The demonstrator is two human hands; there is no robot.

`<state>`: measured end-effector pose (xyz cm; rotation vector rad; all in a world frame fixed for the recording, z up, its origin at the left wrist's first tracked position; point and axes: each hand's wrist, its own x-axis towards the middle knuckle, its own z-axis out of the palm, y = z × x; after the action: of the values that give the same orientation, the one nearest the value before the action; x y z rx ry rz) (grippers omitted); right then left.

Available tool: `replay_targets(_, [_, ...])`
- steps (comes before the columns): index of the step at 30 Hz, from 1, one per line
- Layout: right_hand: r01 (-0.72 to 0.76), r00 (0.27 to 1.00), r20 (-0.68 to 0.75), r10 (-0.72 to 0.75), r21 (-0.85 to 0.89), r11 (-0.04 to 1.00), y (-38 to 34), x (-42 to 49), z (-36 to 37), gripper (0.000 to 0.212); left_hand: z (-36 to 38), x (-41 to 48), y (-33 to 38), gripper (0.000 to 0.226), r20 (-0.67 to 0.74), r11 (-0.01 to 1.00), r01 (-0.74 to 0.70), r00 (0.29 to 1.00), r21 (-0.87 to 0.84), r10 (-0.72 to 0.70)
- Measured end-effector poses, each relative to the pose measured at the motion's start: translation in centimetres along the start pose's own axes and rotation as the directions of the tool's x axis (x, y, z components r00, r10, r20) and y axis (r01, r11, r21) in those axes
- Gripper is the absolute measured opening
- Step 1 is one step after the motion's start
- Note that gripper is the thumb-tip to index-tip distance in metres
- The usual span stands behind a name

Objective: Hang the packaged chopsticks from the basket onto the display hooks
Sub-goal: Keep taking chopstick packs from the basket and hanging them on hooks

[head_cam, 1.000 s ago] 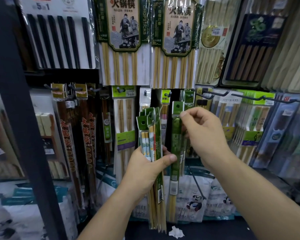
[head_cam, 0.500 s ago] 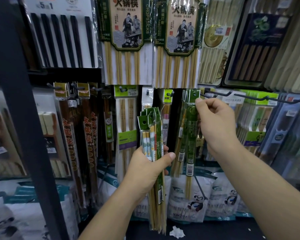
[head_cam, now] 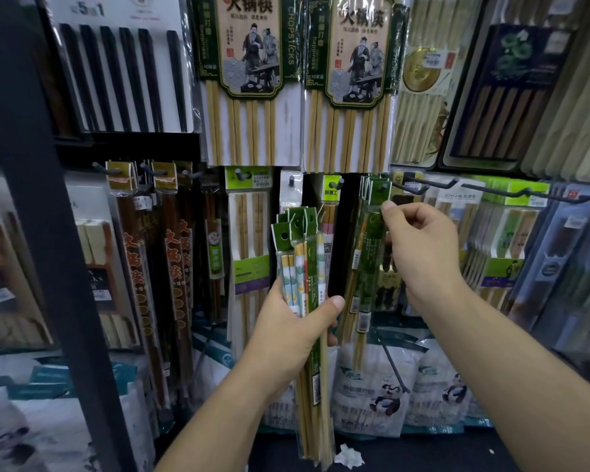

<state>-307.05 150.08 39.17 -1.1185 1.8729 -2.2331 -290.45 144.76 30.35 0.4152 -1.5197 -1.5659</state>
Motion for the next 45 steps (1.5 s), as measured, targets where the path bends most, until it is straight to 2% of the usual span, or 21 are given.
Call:
replay_targets(2, [0.015,0.999,-0.029,-0.015,-0.009,1.000,0.2,-0.6,-0.2,0.025,0.0,-0.1,0.2,0.030,0.011,0.999,0.001,1.000,-0.035,0.000])
replay_targets(4, [0.030,0.999,0.010,-0.030,-0.016,0.999,0.2,-1.6,-0.4,0.025,0.1,-0.3,0.4,0.026,0.025,0.998,0.001,1.000,-0.067,0.000])
replay_targets(8, [-0.017,0.954,0.300,0.016,0.001,1.000,-0.3,-3.4,0.0,0.014,0.5,-0.6,0.8,0.012,0.084,0.993,0.000,0.996,-0.115,0.010])
replay_targets(11, [-0.054,0.924,0.382,0.033,0.043,0.998,-0.8,-3.8,0.4,0.012,0.6,-0.6,0.7,0.017,0.126,0.993,0.005,0.992,-0.114,0.009])
replay_targets(16, [-0.047,0.934,0.358,0.022,0.061,0.997,-1.2,-3.7,0.4,0.017,0.3,-0.5,0.5,0.020,0.090,1.000,-0.007,0.996,-0.028,0.010])
replay_targets(21, [-0.056,0.975,0.223,0.023,0.146,0.988,-2.4,-2.3,-0.1,0.032,0.1,-0.4,0.4,0.035,-0.009,0.998,-0.004,1.000,-0.058,0.003])
replay_targets(23, [-0.032,0.985,0.170,0.011,0.126,0.992,-2.7,-1.6,-0.3,0.033,-0.1,-0.2,0.2,0.027,-0.021,0.996,0.015,1.000,-0.083,-0.017])
replay_targets(26, [-0.015,0.990,0.142,0.002,0.089,0.996,-2.6,-0.8,-0.4,0.033,-0.2,0.0,-0.1,0.017,-0.055,0.999,0.036,0.998,-0.034,-0.037])
replay_targets(33, [-0.026,0.995,0.101,0.020,0.051,0.998,-2.4,0.1,0.0,0.036,-0.1,0.0,-0.3,0.010,-0.016,0.999,0.011,1.000,-0.052,-0.012])
replay_targets(40, [-0.048,0.996,0.070,0.045,0.031,0.998,-1.8,0.3,0.2,0.034,0.0,-0.3,-0.2,0.011,0.013,0.997,0.011,1.000,-0.077,-0.010])
replay_targets(45, [-0.022,1.000,0.005,0.022,-0.036,0.999,-1.0,-0.4,0.0,0.041,-0.1,-0.3,-0.1,0.019,0.030,0.997,-0.006,1.000,-0.083,0.008])
